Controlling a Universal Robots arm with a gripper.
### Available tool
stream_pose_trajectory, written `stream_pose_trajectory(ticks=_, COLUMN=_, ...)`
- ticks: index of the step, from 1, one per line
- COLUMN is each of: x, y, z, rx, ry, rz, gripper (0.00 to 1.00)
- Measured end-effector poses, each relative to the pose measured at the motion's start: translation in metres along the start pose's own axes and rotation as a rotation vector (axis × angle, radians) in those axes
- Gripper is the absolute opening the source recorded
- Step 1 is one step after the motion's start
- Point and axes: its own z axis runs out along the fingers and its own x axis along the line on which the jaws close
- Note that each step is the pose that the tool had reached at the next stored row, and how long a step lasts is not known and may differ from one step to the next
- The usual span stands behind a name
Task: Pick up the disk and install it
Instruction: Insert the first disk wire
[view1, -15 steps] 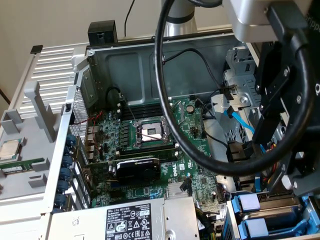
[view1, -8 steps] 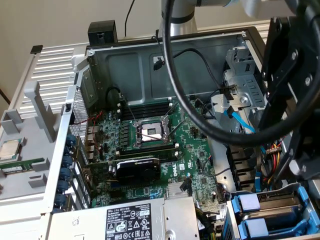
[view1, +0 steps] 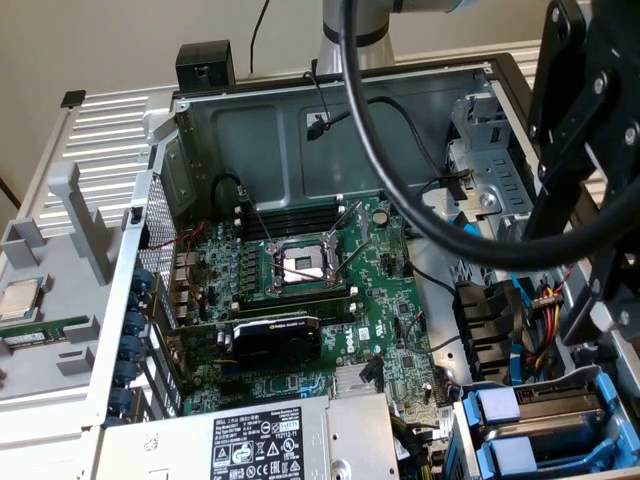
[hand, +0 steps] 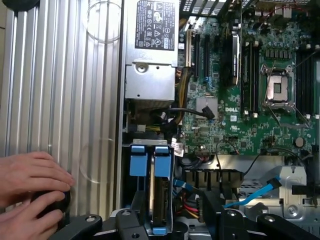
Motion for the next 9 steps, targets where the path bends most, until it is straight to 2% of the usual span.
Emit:
stream_pose_trajectory(ticks=7, x=0.0001, y=-0.0043, z=-0.0005, rx=-0.003, ry=0.0021, rz=-0.032, gripper=0.57)
stream_pose_trajectory(ticks=9, x=0.0002, y=-0.0045, z=-0.0003, rx=-0.0052, ry=0.0034, rz=-0.061, gripper=0.57)
